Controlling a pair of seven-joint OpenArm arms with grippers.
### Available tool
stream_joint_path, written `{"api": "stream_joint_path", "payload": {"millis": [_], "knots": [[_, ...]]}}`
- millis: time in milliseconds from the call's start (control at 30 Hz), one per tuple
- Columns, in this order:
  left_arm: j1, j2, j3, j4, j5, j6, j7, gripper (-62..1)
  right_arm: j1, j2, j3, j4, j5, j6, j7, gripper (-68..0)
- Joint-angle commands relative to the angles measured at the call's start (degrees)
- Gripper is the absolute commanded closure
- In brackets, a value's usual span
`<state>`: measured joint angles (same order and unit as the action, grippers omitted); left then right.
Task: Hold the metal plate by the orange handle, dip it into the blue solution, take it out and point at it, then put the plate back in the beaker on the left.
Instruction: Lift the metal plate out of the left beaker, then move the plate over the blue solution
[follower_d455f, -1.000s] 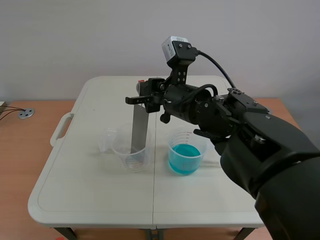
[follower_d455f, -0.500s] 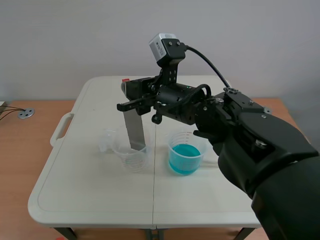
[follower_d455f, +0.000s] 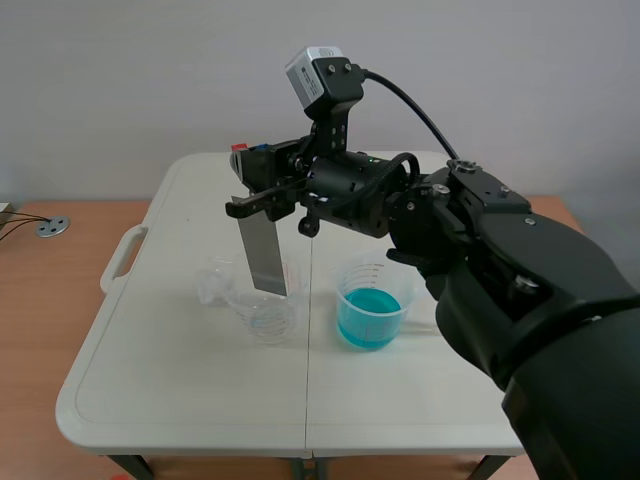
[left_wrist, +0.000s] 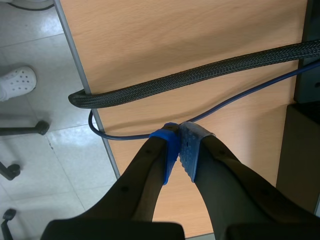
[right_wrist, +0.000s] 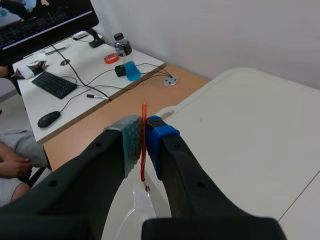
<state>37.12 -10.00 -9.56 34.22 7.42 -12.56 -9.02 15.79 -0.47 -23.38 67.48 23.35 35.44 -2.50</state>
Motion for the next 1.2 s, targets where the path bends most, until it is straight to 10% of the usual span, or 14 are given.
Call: {"api": "stream_joint_path", "payload": {"millis": [0,767,1167], "knots": [[0.44,-0.2,-0.5,0.22,-0.31,-0.31,0.02,-3.0,0.68,0.17,0.04,2.67,0.39,0.44,0.92,-1.3],[-0.17,-0.68,-0.52,0.24,-0.33,-0.33,-0.02,-3.0,-4.68,9.44,0.07,27.85,-3.61,0.42,-0.17,-1.3],[-1.05,-5.9,-2.38,0.31,-3.67,-0.33,-0.24,-3.0,-4.87,19.17,0.28,35.23,3.74,0.37,-0.57,-1.3]]}}
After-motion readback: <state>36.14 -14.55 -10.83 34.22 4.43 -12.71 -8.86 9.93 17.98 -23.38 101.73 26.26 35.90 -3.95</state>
